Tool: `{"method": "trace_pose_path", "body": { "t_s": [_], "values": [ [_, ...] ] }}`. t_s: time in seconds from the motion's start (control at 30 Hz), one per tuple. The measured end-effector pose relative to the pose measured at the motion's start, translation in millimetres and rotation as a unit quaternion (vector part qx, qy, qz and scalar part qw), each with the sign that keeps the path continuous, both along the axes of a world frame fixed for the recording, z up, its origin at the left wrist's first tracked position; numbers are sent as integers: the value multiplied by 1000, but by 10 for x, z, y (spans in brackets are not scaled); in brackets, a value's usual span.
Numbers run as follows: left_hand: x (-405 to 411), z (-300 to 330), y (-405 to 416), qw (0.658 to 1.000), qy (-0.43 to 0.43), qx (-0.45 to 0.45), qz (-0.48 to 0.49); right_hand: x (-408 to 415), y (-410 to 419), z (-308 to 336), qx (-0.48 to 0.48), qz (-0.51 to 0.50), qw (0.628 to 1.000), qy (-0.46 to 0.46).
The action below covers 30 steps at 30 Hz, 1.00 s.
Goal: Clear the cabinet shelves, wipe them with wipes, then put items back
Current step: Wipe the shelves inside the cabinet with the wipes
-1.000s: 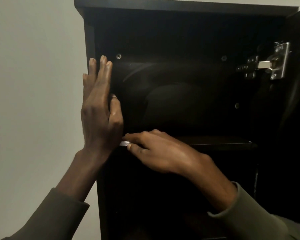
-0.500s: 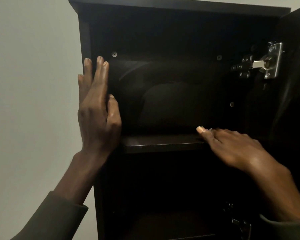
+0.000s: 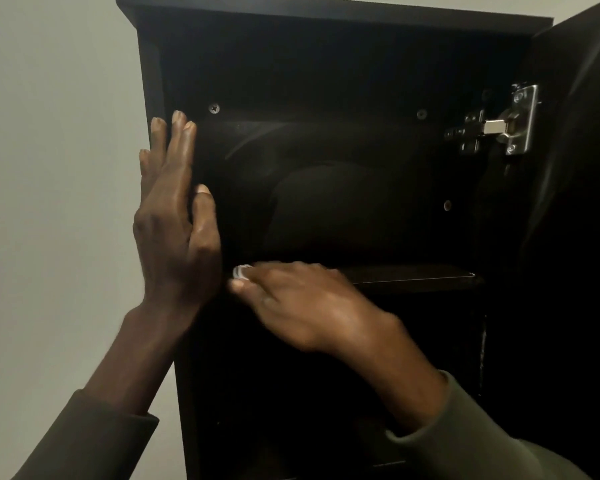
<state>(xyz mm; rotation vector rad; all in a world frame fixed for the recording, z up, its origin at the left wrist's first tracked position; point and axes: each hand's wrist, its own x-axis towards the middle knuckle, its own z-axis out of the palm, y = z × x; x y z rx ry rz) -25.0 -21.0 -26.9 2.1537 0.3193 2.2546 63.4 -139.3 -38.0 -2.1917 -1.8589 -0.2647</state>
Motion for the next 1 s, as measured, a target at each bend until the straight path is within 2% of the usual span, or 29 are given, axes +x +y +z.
{"method": "trace_pose_path", "body": {
  "t_s": [0.13,0.2,0.3,0.4,0.47,0.53,0.63,0.8,1.0],
  "values": [
    [-31,-78,0,1000,6,0,3,454,-600,4,9,-205,979,0],
    [-43,-151,-4,1000,10,-1,7,608,-827,-41,38,-257,966,13],
    [-46,-288,-20,1000,20,-7,10,692,-942,-207,154,-240,958,44],
    [-64,-418,-78,999,21,-26,0,676,-1021,-417,304,-153,937,80],
    [-90,-512,-125,999,27,-32,-2,629,-1119,-550,348,-87,923,139],
    [-125,-629,-164,999,34,-37,-2,552,-1196,-741,329,-18,917,223],
    [-189,-848,-236,997,34,-61,-11,434,-1226,-1161,229,31,903,362],
    [-295,-1312,-361,992,33,-122,-31,444,-1295,-1878,169,-19,846,505],
    [-371,-1823,-454,976,45,-209,-47,428,-1440,-2371,136,-72,787,598]
  ]
}}
